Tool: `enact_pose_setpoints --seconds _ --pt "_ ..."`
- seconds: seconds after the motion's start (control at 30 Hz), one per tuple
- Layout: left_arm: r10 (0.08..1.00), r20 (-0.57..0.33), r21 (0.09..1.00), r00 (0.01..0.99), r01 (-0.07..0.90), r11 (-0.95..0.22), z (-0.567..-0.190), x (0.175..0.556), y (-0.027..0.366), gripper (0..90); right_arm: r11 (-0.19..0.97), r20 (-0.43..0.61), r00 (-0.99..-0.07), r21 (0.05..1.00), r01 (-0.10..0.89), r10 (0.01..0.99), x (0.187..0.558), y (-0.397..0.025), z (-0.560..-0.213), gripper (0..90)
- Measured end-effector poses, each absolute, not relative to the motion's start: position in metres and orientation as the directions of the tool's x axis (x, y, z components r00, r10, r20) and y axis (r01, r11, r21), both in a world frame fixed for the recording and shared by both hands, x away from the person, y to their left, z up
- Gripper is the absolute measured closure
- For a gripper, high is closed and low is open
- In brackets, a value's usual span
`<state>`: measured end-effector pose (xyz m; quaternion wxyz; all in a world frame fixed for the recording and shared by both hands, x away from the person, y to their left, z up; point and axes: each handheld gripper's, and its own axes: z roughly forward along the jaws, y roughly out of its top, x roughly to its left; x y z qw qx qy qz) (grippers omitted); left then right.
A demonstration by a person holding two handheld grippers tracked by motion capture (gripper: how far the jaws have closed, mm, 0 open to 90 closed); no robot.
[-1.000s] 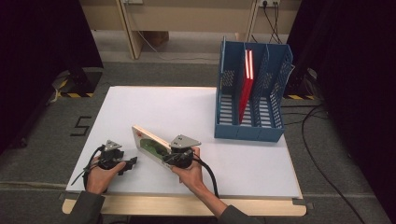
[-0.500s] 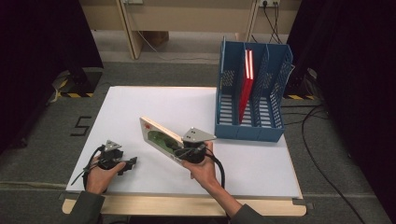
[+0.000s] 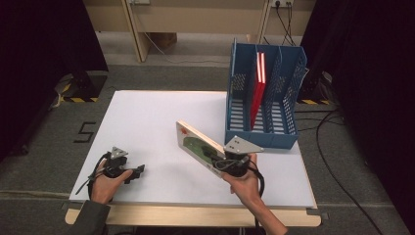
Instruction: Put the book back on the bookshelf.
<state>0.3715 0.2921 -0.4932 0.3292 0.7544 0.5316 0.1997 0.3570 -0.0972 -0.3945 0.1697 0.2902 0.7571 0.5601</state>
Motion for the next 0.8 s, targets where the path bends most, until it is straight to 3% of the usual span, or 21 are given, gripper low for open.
enact_pose_setpoints --seconds 0.8 --pt "0.933 -0.033 0.702 0.358 0.672 -0.233 -0.496 0.373 0.291 20.5 0.128 0.079 -0.632 0.952 0.276 0.771 0.330 -0.205 -0.371 76.0"
